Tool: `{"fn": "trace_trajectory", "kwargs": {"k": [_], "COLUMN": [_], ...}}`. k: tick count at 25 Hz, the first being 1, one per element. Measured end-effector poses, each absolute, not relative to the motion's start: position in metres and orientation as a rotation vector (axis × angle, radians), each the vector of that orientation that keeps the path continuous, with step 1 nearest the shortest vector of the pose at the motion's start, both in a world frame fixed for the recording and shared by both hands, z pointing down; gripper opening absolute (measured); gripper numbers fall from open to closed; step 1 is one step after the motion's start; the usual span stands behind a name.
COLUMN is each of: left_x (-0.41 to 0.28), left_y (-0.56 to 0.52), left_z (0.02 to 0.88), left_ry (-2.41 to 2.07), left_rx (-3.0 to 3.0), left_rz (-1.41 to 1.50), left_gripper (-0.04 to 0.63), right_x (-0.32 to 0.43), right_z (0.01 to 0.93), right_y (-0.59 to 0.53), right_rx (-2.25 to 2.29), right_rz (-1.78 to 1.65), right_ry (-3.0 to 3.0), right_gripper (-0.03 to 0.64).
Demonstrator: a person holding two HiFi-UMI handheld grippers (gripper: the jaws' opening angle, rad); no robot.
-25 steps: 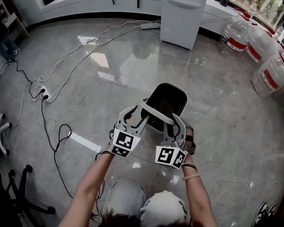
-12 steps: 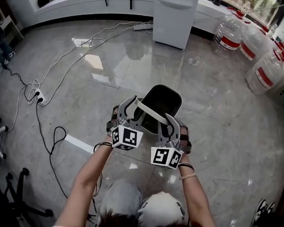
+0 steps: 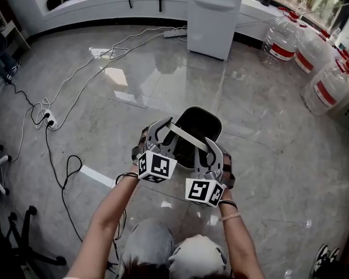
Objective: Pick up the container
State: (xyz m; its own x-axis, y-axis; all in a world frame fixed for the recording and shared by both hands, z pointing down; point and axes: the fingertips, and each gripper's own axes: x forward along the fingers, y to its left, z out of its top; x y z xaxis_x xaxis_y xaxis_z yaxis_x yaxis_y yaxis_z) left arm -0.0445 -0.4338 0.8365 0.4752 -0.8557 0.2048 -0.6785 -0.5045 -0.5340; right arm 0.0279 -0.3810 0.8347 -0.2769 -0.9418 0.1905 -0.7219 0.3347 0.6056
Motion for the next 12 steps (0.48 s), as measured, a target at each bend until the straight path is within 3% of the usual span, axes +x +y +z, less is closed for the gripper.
{"fn": "trace_trajectory", "kwargs": {"k": [12], "left_x": [-0.039], "left_y": [-0.411], "left_z": [0.826], "left_ry": [1.27], "left_rx": [-2.376], "left_rz": [-0.656], "left_gripper": [0.117], "right_x": [0.048], "right_z": [0.828], "right_y": [-0.379], "right_rx": [1.56], "right_rz": [-0.475], "right_ry": [-2.094], "right_gripper": [0.081]}}
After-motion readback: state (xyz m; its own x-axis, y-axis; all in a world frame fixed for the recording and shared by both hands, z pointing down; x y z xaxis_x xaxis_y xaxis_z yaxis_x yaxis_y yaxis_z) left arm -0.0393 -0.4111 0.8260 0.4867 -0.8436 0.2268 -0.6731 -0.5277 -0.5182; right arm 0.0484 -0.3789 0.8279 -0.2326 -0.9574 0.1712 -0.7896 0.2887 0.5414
